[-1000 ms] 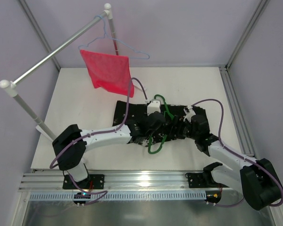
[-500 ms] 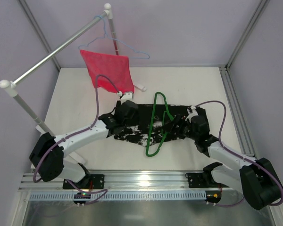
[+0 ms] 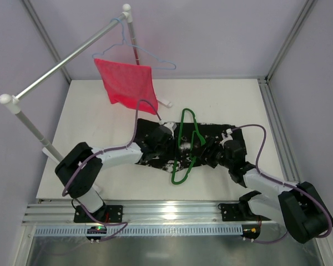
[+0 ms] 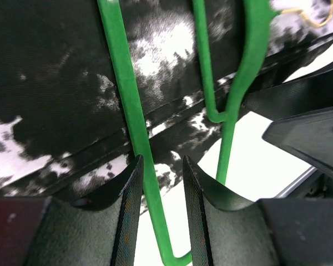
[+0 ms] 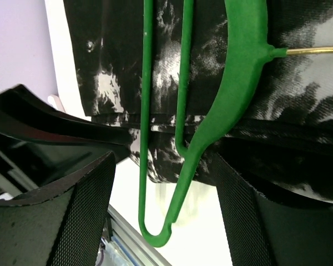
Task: Place the trousers on the hanger
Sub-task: Grab a hanger with the right arm
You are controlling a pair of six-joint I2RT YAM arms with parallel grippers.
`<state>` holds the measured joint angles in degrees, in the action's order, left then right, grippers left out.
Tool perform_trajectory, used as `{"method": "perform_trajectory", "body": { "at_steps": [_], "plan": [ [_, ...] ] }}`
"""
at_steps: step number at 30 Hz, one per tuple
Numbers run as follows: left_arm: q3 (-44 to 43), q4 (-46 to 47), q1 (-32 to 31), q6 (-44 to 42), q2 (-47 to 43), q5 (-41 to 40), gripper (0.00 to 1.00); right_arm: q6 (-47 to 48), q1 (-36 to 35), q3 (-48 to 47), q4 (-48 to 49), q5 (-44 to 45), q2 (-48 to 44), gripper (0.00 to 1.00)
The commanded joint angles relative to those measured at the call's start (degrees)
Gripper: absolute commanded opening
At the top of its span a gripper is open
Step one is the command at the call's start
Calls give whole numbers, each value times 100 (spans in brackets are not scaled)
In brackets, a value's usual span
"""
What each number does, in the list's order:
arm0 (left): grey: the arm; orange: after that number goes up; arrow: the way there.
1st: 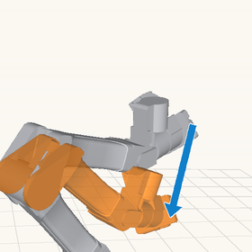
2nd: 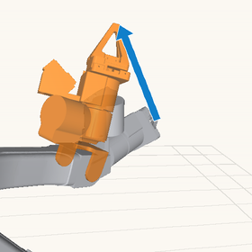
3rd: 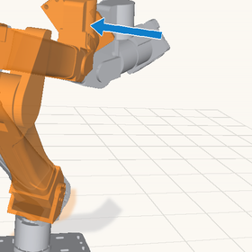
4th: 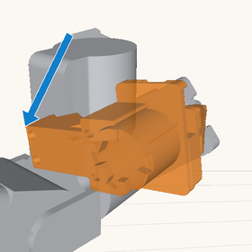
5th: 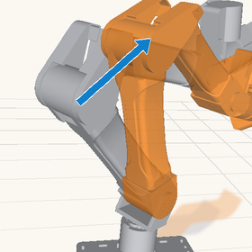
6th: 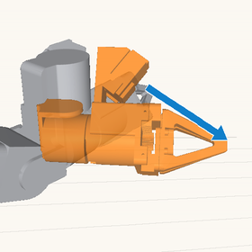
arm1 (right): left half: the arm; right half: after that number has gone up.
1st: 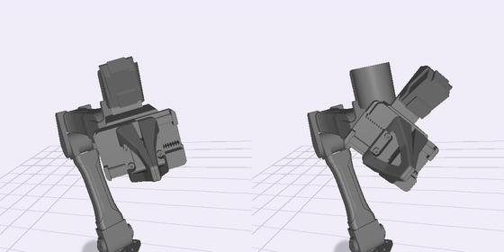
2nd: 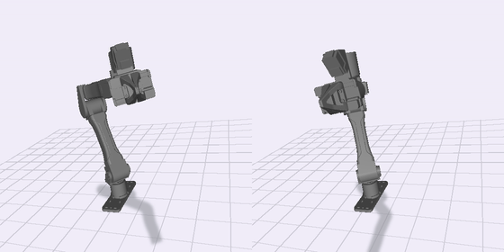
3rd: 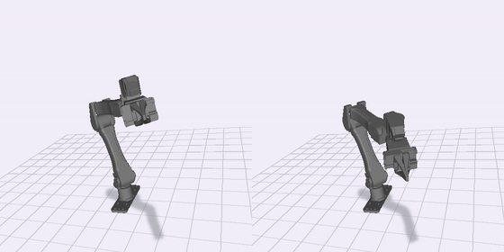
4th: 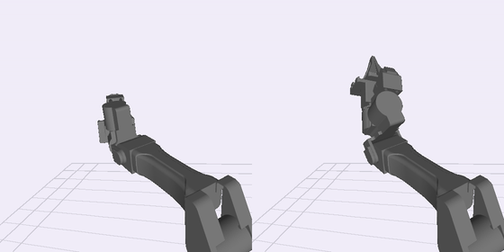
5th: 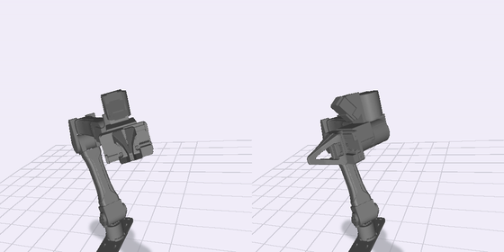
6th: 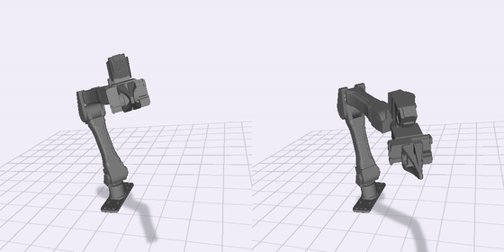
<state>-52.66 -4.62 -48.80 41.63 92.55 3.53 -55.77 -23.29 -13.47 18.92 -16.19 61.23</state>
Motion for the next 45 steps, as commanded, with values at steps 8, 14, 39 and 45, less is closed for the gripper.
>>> {"method": "perform_trajectory", "body": {
  "at_steps": [8, 14, 39, 45],
  "plan": [
    [-148, 568, -16, -14, 465, 297, 32, -268, -176, -305, 850, 194, 627, 72],
    [-218, 524, -7, -14, 650, 280, 27, -285, -202, -279, 1254, 186, 898, 66],
    [-271, 1007, -7, 258, 984, 842, 1, -558, -545, -525, 3337, 458, 2147, 42],
    [-156, 955, 28, 250, 782, 588, 0, -628, -598, -708, 3557, 609, 2419, 36]
  ]
}}
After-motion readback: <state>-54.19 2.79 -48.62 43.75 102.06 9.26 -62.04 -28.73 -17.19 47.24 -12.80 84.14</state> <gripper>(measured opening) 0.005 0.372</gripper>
